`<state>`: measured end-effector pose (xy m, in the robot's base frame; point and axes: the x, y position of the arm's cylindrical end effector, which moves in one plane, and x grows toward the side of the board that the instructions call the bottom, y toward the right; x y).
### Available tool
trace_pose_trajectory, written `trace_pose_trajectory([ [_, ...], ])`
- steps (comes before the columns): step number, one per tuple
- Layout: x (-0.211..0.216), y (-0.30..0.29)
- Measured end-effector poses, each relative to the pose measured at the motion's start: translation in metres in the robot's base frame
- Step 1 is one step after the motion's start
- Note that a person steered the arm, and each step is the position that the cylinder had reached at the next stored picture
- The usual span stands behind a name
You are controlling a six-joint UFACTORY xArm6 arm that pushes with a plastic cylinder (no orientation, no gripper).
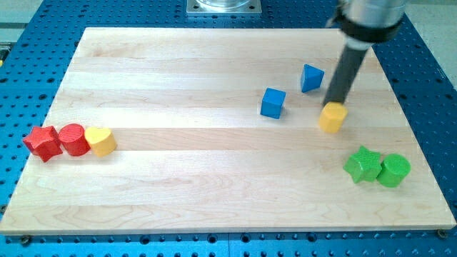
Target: Place the yellow hexagon diagonally bottom right to the yellow heart
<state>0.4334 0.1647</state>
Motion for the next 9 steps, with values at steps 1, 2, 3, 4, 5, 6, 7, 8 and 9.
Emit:
trace_pose_trajectory([
  [1, 0.000, 0.061],
  [2, 0.024, 0.077],
  [3, 0.033, 0.020],
  [4, 0.038, -0.048],
  [5, 0.041, -0.014],
  [6, 0.055, 0.002],
  [7, 0.060, -0.070],
  [8, 0.066, -0.122],
  [9, 0.063, -0.091],
])
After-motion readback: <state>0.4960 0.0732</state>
